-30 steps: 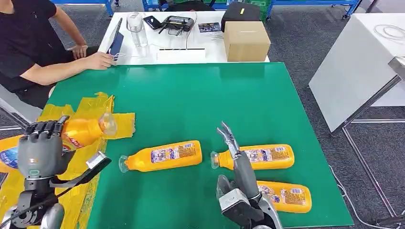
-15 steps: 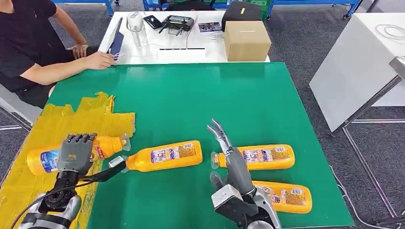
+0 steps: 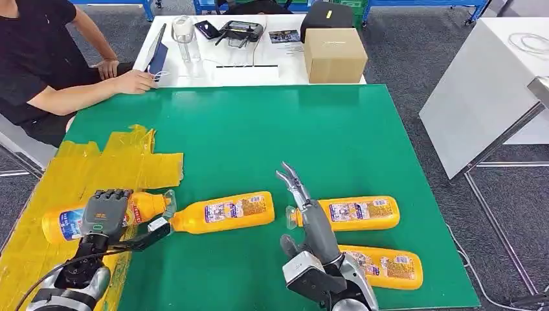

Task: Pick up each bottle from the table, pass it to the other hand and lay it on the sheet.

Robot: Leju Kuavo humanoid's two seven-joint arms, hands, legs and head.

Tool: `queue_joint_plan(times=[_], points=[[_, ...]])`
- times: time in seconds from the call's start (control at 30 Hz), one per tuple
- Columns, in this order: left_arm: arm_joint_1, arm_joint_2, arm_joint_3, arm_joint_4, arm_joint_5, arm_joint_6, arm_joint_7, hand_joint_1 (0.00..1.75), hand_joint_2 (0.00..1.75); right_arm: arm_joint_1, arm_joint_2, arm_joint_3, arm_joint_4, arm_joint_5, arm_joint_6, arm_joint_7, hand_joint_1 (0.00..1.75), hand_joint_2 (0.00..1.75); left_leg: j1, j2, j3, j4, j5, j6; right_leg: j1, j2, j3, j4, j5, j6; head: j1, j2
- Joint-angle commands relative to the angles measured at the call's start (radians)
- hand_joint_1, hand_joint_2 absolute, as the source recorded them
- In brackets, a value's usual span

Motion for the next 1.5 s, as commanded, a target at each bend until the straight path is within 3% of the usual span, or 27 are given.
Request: queue_joint_plan(times=[0.03,0.1,0.13,0.23,0.27,0.57,1.0,1.2,1.23,1.4,1.43,1.5], points=[[-0.108,0.031,-0.013,0.180,0.084,-0.051,-0.041,1.75,1.75,-0.043,-0.012,0.031,0.076,-0.009,0.008,-0.005,0.00,0.00,0.000,-0.002,0.001,-0.001,0.001,0.000,0.000,-0.001,0.001,-0.001,0.001,0.000,0.000,0.000],[-0.129,0.045,-0.009,0.213,0.124,-0.080,-0.068,1.75,1.75,-0.048,-0.011,0.034,0.089,-0.003,0.008,-0.005,0.00,0.00,0.000,-0.001,0.001,-0.001,0.001,0.000,0.000,-0.001,0.001,-0.001,0.001,0.000,0.000,0.000],[-0.134,0.058,-0.019,0.216,0.126,-0.089,-0.074,0.00,1.75,-0.052,-0.012,0.035,0.096,0.004,0.009,-0.003,0.00,0.00,0.000,-0.001,0.001,-0.001,0.001,0.000,0.000,0.000,0.001,0.000,0.001,0.000,0.000,0.000],[-0.139,0.086,-0.014,0.214,0.226,-0.142,-0.145,0.00,1.75,-0.084,-0.026,0.041,0.128,0.021,0.052,0.053,0.00,0.00,0.000,0.000,0.002,-0.001,0.001,0.000,0.000,0.001,0.001,0.001,0.001,0.000,0.000,0.000],[-0.137,0.097,-0.017,0.209,0.249,-0.153,-0.164,0.00,0.00,-0.093,-0.029,0.042,0.136,0.023,0.059,0.056,0.00,0.00,0.000,0.001,0.002,-0.001,0.002,0.000,0.000,0.001,0.001,0.001,0.001,0.000,0.000,0.000],[-0.070,0.174,0.004,0.069,0.445,-0.227,-0.267,0.00,0.00,-0.110,-0.020,0.040,0.157,0.027,0.086,0.051,0.00,0.00,0.001,0.001,0.002,0.000,0.003,-0.002,0.000,0.001,-0.001,0.005,0.000,0.000,0.000,0.000],[-0.066,0.168,0.009,0.059,0.455,-0.219,-0.270,0.00,0.00,-0.111,-0.021,0.042,0.157,0.029,0.087,0.053,0.00,0.00,0.000,0.000,-0.001,0.000,0.003,-0.002,0.000,0.000,-0.003,0.005,0.001,0.000,0.000,0.000],[-0.091,0.173,0.032,0.019,0.578,-0.271,-0.339,0.00,0.00,-0.187,-0.021,0.050,0.229,0.048,0.121,0.090,0.00,0.00,0.000,0.000,-0.002,0.000,0.003,-0.002,0.000,0.000,-0.004,0.005,0.001,0.000,0.000,0.000],[-0.097,0.178,0.026,0.009,0.589,-0.284,-0.346,0.00,0.00,-0.210,-0.019,0.054,0.250,0.056,0.127,0.102,0.00,1.75,0.000,0.000,-0.002,0.000,0.003,-0.002,0.000,0.000,-0.004,0.005,0.001,0.000,0.000,0.000],[-0.118,0.100,0.068,-0.079,0.746,-0.312,-0.387,0.00,0.00,-0.324,-0.015,0.082,0.355,0.090,0.203,0.177,0.00,1.75,0.001,-0.001,-0.003,0.001,0.004,-0.002,0.000,-0.001,-0.004,0.005,0.001,0.000,0.000,0.000],[-0.131,0.046,0.097,-0.107,0.821,-0.287,-0.447,0.00,0.00,-0.377,0.008,0.101,0.425,0.090,0.252,0.228,0.00,1.75,0.000,-0.002,-0.003,0.001,0.005,-0.001,0.000,-0.002,-0.005,0.005,0.001,0.000,0.000,0.000],[-0.134,-0.024,0.100,-0.194,0.887,-0.300,-0.426,0.00,0.00,-0.458,0.079,0.129,0.577,0.134,0.233,0.239,0.00,1.75,0.000,-0.003,-0.005,0.001,0.006,-0.001,0.000,-0.002,-0.005,0.005,0.002,0.001,0.000,0.000]])
